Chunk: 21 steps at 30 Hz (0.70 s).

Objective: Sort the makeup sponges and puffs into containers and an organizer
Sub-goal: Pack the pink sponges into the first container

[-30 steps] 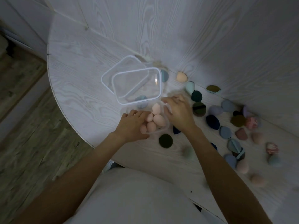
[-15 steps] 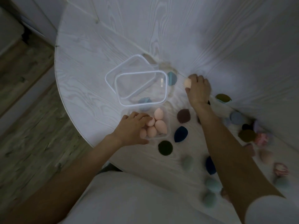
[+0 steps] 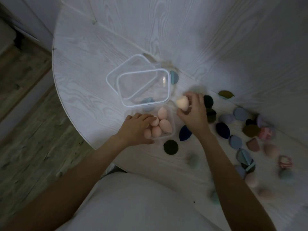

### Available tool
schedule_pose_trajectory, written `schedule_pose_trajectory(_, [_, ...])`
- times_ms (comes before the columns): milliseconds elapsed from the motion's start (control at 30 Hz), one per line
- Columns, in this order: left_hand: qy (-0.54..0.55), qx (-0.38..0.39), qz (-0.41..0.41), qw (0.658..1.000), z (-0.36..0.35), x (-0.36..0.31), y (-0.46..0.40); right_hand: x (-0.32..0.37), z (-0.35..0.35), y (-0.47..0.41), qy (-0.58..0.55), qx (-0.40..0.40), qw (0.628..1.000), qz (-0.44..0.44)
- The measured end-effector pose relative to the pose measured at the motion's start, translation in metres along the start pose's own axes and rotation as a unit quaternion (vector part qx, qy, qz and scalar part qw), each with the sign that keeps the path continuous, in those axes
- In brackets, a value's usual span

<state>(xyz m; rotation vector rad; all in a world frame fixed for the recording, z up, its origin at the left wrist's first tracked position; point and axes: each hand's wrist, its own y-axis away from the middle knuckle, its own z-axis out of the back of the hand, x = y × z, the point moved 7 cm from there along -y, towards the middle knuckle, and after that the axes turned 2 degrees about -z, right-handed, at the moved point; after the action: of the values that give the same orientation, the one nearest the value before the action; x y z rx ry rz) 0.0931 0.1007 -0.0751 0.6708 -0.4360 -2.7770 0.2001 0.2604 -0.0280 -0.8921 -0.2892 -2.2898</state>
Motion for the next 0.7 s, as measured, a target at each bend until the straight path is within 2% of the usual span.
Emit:
schedule_pose_trajectory(100, [-0.002, -0.015, -0.004, 1.000, 0.001, -0.001, 0.001, 0.013, -0.011, 0.014, -0.026, 0.042, 0.999, 0.010])
schedule_pose_trajectory(200, [0.004, -0.024, -0.004, 1.000, 0.000, 0.000, 0.004, 0.032, -0.031, 0.015, -0.033, 0.132, 0.990, 0.041])
schedule_pose_trajectory(300, [0.015, -0.036, -0.004, 0.999, -0.002, 0.001, 0.005, 0.050, -0.058, 0.016, 0.058, 0.206, 0.967, 0.140])
schedule_pose_trajectory(400, [0.026, -0.047, -0.005, 0.999, -0.001, 0.002, 0.007, 0.057, -0.070, 0.015, 0.258, 0.159, 0.907, 0.291])
schedule_pose_trajectory(500, [0.028, -0.062, -0.002, 0.998, -0.001, 0.002, 0.008, 0.061, -0.068, 0.014, 0.333, 0.112, 0.863, 0.363])
schedule_pose_trajectory(600, [0.033, -0.072, -0.002, 0.997, -0.001, 0.004, 0.010, 0.055, -0.067, 0.016, 0.342, 0.105, 0.869, 0.341])
schedule_pose_trajectory(700, [0.037, -0.082, -0.012, 0.996, 0.000, 0.003, 0.010, 0.044, -0.074, 0.025, 0.373, 0.155, 0.873, 0.273])
